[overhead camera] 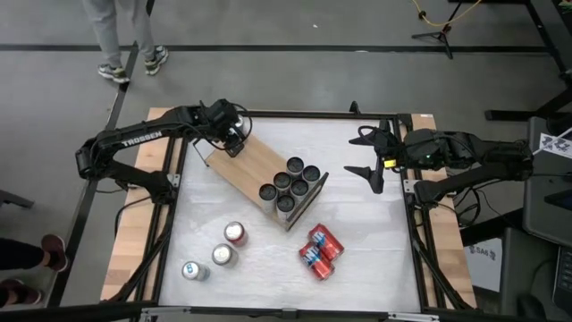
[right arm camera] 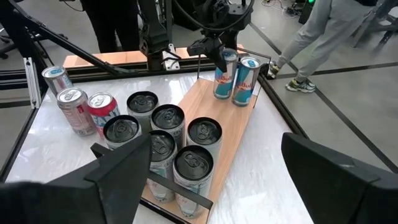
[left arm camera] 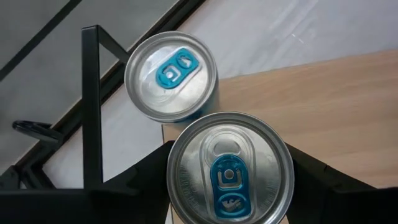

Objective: Place canned beverage on shelf
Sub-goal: Put the right blue soda can on the shelf aligned with the other blue soda can

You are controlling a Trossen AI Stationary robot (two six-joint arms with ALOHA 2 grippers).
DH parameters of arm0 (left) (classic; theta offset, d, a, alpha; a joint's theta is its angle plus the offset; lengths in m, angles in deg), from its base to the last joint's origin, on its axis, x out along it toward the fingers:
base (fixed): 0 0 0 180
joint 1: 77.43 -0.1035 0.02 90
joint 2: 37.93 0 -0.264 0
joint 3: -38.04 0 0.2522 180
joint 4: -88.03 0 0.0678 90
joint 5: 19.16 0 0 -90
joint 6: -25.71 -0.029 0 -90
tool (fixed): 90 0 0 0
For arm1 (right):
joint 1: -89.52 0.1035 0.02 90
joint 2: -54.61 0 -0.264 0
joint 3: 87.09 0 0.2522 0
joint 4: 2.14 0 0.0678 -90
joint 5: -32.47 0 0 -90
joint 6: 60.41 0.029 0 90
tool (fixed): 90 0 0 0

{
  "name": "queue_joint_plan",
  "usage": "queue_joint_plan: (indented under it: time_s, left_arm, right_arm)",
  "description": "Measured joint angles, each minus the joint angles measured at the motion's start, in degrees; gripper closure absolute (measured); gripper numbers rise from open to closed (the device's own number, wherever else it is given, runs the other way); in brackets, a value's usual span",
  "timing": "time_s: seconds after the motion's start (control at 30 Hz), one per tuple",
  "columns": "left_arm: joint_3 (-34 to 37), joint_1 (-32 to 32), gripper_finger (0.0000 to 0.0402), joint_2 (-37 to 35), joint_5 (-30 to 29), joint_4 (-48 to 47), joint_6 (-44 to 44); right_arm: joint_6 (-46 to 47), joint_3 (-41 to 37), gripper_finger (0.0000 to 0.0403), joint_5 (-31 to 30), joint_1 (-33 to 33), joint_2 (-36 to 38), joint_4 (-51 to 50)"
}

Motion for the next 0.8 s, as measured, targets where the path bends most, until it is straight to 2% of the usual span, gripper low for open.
queue_joint_plan:
  time_s: [0.8]
  left_arm:
    - [0.0, -0.2, 0.0177, 0.5, -0.9, -3.0, 1.7]
  right_arm:
    - [0.0, 0.0, 0.0049, 0.0, 0.0, 0.0, 0.0]
